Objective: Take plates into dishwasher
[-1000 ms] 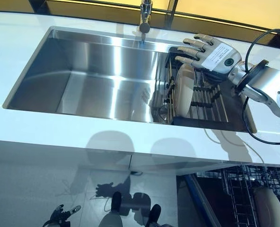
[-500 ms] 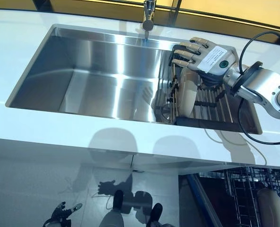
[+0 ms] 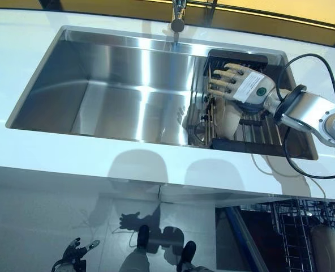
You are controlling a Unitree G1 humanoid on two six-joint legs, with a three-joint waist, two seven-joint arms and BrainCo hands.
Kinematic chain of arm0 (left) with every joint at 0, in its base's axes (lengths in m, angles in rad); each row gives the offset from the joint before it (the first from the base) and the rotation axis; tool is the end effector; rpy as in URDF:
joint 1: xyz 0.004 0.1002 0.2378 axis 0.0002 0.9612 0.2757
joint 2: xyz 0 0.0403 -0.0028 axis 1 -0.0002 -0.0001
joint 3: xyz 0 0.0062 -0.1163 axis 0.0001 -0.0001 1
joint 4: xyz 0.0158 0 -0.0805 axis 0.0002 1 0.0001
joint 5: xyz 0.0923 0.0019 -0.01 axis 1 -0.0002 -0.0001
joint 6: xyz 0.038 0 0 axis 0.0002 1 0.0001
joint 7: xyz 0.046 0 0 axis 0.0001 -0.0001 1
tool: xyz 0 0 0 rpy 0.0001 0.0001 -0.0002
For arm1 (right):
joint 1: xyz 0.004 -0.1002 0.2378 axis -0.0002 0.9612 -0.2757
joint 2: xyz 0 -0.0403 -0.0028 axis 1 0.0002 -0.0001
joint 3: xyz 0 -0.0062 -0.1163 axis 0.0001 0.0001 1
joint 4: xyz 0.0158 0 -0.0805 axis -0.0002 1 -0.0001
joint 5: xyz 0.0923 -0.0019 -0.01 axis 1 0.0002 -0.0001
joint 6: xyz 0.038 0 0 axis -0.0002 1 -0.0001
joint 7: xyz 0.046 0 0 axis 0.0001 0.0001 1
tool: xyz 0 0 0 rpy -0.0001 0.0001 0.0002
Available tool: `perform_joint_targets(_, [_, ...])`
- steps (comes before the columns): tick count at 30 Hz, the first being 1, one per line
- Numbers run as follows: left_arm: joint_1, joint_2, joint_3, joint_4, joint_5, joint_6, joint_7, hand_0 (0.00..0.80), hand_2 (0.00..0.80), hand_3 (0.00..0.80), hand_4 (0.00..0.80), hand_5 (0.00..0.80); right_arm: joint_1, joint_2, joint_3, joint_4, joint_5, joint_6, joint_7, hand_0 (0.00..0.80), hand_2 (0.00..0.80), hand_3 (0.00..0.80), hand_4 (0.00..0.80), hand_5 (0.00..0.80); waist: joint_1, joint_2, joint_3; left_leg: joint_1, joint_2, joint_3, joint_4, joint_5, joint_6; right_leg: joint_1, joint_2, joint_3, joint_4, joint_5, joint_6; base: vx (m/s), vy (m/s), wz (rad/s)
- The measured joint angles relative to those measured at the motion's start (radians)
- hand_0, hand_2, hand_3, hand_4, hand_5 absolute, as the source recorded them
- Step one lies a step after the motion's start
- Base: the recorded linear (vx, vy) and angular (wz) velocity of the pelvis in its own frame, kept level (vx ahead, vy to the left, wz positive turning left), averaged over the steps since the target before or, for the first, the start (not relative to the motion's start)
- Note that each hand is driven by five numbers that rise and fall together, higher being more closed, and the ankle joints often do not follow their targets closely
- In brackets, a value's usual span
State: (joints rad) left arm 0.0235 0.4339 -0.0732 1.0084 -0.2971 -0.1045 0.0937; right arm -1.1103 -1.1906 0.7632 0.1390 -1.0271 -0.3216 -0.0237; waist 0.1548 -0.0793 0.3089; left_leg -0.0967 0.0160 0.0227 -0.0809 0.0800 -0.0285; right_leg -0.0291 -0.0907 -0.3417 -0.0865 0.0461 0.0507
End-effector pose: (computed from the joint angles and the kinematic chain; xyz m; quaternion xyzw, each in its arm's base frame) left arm 0.1006 0.2894 -0.0828 0.1050 0.4221 0.1818 0.8819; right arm 0.2889 -0.2285 0.2767 -0.9070 -0.2990 0.0846 0.2844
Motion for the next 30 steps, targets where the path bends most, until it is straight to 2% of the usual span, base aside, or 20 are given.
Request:
perform_joint_targets(1, [0.0,0.0,0.0,0.0,0.0,-0.001,-0.001,0.0,0.0,0.0,0.0,0.0,0.008,0.0,-0.001,0.0,-0.008,-0.001,0.0,0.075,0.075,0.075,0.075,0.075,0.0,0.0,0.0,0.0,0.0,0.0,0.0,0.0,0.0,0.0,0.0,0.0,0.0,0.0,0.0,0.0,0.0,0.0])
perform_joint_targets(5, [0.0,0.0,0.0,0.0,0.0,-0.002,-0.006,0.0,0.0,0.0,0.0,0.0,0.042,0.011,-0.001,0.02,-0.045,-0.008,0.0,0.455,0.455,0.455,0.455,0.455,0.0,0.0,0.0,0.0,0.0,0.0,0.0,0.0,0.0,0.0,0.0,0.0,0.0,0.0,0.0,0.0,0.0,0.0])
perform_joint_targets(7, [0.0,0.0,0.001,0.0,0.0,-0.004,-0.006,0.0,0.0,0.0,0.0,0.0,0.053,0.014,-0.001,0.033,-0.061,-0.007,-0.007,0.794,0.794,0.794,0.794,0.794,0.0,0.0,0.0,0.0,0.0,0.0,0.0,0.0,0.0,0.0,0.0,0.0,0.0,0.0,0.0,0.0,0.0,0.0])
perform_joint_targets(25, [0.001,-0.003,0.015,0.0,0.0,-0.018,-0.004,0.0,0.0,0.0,0.0,0.0,0.052,0.036,-0.025,0.083,-0.123,0.04,-0.085,0.8,0.8,0.8,0.8,0.8,-0.001,-0.001,0.0,0.008,0.0,0.001,0.0,0.0,0.0,0.007,0.0,0.0,0.0,0.0,0.0,0.0,0.0,0.0])
perform_joint_targets(30, [-0.001,-0.014,0.016,0.0,0.0,-0.018,0.002,0.0,0.0,0.0,0.0,0.0,0.052,0.01,-0.035,0.082,-0.103,0.103,-0.12,0.8,0.8,0.8,0.8,0.8,-0.004,-0.003,-0.002,0.03,0.001,0.004,-0.002,0.0,0.0,0.027,0.0,0.004,0.0,0.0,0.0,0.0,0.0,0.0])
